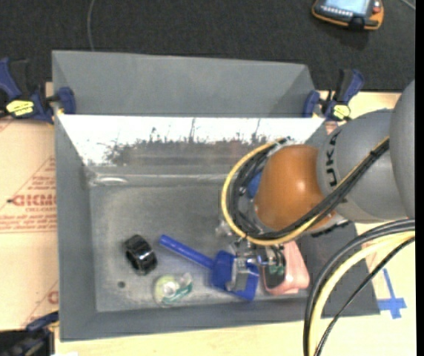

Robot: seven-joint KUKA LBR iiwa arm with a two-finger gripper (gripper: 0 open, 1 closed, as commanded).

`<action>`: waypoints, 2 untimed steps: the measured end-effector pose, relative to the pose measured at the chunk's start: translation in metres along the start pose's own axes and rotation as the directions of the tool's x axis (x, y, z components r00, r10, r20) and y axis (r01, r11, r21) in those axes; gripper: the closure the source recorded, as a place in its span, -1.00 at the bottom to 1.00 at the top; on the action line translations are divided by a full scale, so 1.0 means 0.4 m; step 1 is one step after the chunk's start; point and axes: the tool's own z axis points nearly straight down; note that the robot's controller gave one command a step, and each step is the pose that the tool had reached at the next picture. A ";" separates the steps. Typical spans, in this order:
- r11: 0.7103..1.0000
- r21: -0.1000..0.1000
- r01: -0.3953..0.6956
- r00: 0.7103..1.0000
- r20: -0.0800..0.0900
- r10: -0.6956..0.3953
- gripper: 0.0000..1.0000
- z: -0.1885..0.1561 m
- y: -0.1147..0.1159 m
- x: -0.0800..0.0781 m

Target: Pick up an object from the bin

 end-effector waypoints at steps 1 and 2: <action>0.998 0.005 0.057 0.998 -0.003 -0.057 -1.00 0.005 0.013 -0.055; 0.936 -0.001 -0.352 0.936 -0.002 0.352 -1.00 0.001 0.084 0.014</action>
Offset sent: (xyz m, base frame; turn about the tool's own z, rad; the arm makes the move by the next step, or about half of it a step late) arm -0.0058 0.0332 -0.0004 0.3625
